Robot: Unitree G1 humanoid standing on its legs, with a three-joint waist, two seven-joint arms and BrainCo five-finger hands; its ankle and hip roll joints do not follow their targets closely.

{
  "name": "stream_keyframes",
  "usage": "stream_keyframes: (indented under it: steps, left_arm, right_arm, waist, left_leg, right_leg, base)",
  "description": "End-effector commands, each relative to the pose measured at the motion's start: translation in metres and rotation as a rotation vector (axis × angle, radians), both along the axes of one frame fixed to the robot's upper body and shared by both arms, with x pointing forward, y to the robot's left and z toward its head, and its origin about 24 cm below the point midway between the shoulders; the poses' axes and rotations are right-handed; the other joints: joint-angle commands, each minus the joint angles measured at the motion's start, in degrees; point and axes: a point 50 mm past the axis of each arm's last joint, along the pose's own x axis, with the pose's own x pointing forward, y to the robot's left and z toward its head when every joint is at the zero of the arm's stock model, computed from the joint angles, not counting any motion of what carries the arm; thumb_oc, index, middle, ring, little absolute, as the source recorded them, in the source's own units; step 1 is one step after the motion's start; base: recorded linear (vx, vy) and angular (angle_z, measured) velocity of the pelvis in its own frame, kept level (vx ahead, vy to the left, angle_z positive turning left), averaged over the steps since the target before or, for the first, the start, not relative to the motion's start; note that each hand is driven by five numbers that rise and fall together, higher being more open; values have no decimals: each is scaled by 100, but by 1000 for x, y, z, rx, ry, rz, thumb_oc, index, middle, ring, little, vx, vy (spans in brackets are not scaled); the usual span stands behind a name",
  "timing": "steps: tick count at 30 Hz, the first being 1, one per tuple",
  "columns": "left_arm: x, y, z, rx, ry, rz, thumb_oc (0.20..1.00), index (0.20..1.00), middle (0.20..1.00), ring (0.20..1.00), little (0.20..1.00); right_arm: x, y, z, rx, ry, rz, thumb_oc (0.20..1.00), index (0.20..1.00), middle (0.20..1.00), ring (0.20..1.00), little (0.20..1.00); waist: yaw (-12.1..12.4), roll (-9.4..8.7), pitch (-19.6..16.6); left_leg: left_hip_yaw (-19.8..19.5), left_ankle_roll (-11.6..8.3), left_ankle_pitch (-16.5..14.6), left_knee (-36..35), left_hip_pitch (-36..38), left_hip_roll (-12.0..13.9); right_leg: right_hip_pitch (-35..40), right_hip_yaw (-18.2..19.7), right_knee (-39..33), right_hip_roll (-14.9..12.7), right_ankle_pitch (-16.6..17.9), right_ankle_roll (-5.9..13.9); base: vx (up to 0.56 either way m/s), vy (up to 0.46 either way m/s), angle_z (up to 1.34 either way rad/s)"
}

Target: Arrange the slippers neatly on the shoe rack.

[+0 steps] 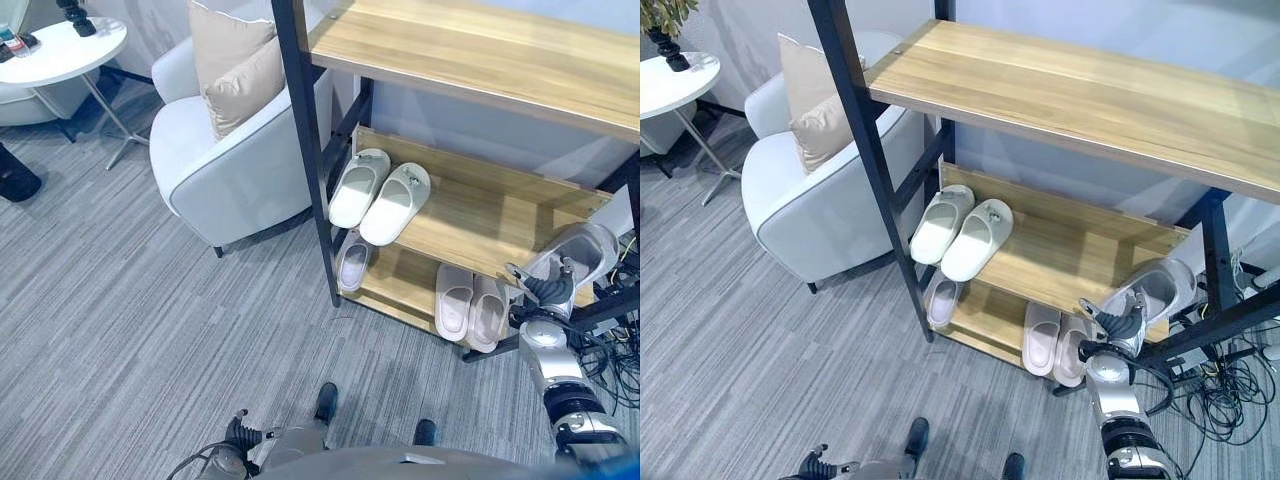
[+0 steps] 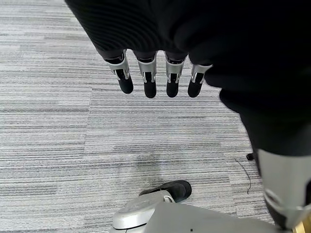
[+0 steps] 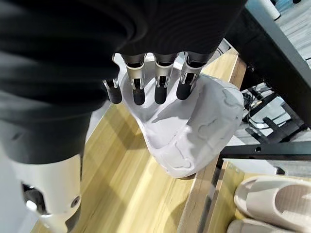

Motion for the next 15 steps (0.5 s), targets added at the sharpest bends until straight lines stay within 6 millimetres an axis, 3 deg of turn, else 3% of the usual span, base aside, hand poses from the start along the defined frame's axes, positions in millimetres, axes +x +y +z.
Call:
stream_keyframes:
  steps: [1,8,15]
  left_arm:
    - [-1,-13,-5,-46,42,19,1000,1000,1000,1000,1000]
    - [-4,-11,-5,-50,54,13,1000,1000,1000,1000,1000]
    - [-1,-11,-4,-49,46,-5,1000,1000,1000,1000,1000]
  right_arm:
    - [24,23,8,135,-73,142,1000,1000,1000,1000,1000]
    - [34,44,6,151,-33,262,1000,1000,1000,1000,1000]
    - [49,76,16,126,-49,423,1000,1000,1000,1000,1000]
  waist:
    - [163,107,260]
    - [261,70,276]
    - [381,54,278]
  left_leg:
    - [-69,0,-873,35,309,-67]
    - [-102,-2,-856,35,312,-66]
    - [-122,-17,-835,35,335,-48]
  right_leg:
    - [-71,21,278,-84,-10,62]
    - [-55,-35,288,-80,2,65]
    - [10,-95,279,-65,-18,46]
  base:
    - [0,0,0]
    - [0,0,0]
    - [-2,2,2]
